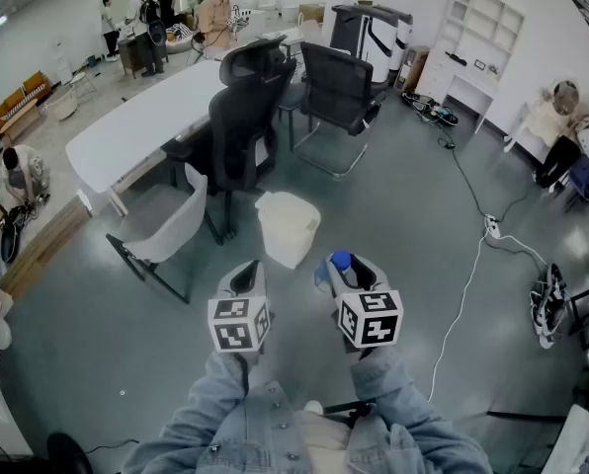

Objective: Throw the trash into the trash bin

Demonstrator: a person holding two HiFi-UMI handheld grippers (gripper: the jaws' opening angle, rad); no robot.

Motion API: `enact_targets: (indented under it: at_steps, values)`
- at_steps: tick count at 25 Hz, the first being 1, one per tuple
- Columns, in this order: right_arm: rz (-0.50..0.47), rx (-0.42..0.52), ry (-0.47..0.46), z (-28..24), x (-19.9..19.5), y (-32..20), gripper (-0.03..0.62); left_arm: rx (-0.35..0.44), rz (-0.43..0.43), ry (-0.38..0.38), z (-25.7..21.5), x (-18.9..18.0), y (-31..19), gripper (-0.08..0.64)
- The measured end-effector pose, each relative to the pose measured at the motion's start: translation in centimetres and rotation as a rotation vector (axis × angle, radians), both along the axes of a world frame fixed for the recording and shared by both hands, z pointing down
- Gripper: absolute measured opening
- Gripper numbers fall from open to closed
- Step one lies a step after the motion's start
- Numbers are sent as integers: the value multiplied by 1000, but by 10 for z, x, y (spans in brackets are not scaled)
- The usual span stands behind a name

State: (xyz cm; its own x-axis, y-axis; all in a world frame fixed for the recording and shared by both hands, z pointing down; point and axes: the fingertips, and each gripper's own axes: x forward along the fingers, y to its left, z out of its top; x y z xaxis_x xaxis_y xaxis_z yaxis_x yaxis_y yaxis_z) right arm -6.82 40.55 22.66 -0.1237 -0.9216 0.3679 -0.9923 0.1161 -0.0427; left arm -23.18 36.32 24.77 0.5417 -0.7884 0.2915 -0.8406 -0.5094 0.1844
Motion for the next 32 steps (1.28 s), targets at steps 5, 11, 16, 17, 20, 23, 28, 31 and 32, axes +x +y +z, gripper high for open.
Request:
enact_targets:
  at_steps: [5,11,16,17,20,23,28,31,32]
  values:
    - [-6,-5,13,3,-11,-11,179,0,7,-2,4,-8,-12,9]
    - [32,15,-27,4,-15,-19,179,-17,21,7,13,-17,-25,9]
    - [69,-9,-15,13,-7,-20,179,-46,32,13,28,-18,-37,9]
    - [76,-16,-19,15,-4,-21,179,-52,37,13,31,-16,-38,9]
    - [97,-38,-26,20,5,-23,179,-64,52,12,35,-8,-42,9]
    - [109,-44,-28,23,15,-32,179,-79,53,15,40,-1,-53,9]
    - [108,-51,-42,31,39,-64,179,-90,38,10,51,18,-83,9]
    - [97,-49,-47,29,57,-86,179,-88,26,4,47,33,-101,9]
    - [92,-49,-48,28,62,-93,179,-85,21,2,45,38,-107,9]
